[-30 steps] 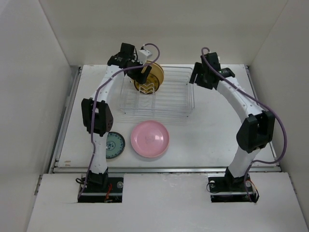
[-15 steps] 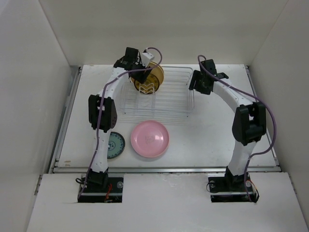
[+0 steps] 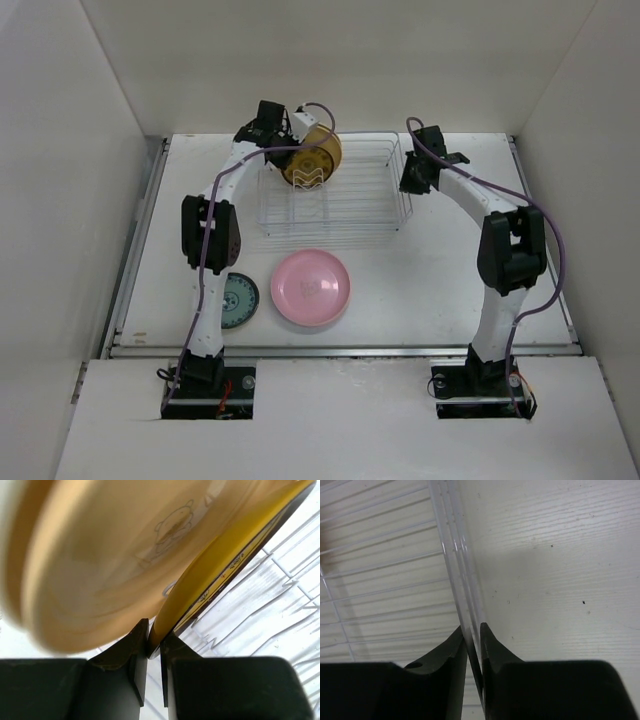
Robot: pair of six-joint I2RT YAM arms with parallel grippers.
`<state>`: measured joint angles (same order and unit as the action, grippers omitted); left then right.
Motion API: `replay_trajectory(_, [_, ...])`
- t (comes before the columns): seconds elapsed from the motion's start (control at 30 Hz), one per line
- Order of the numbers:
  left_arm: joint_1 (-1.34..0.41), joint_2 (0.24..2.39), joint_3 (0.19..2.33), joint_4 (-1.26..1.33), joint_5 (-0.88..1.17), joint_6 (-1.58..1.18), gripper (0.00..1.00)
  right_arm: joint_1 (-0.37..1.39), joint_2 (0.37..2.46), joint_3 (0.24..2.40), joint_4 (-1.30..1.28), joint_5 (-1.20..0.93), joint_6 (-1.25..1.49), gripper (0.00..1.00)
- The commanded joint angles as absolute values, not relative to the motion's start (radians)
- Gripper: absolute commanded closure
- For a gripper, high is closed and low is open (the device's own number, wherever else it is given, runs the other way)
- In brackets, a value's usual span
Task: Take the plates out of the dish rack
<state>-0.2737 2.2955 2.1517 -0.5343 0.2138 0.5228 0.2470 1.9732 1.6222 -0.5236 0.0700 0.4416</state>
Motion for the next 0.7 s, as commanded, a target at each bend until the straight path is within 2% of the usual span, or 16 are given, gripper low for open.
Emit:
replay_trajectory(0.0, [-0.262,2.137,2.14,-0.482,0.198,0.474,1.0,0.253,1.962,1.624,-0.457,0.055,0.443,0.8])
replay_trajectory(0.07, [-0.262,2.128,2.172,-0.494,0.216,0.44,1.0,0.253,1.962,1.624,-0.457,0.067,0.443,0.9])
replay_trajectory(0.1, [-0.262,2.115,2.21,-0.517,0.227,0.428,1.0,0.253,1.962,1.624,-0.457,0.067,0.443,0.99])
replay_trajectory(0.13, [-0.252,2.115,2.227,-0.528,0.253,0.419,1.0,0.253,1.962,1.624,-0.457,0.067,0.443,1.0])
replay_trajectory(0.27, [-0.252,2.079,2.284,-0.59,0.296,0.41,1.0,0.253,1.971,1.624,-0.457,0.103,0.443,1.0])
replay_trajectory(0.53, [-0.241,1.959,2.305,-0.802,0.256,0.338,1.0,0.262,1.962,1.615,-0.457,0.115,0.413,1.0])
replay_trajectory(0.67, [-0.218,1.881,2.365,-1.145,0.238,0.328,1.0,0.262,1.944,1.637,-0.466,0.087,0.403,1.0])
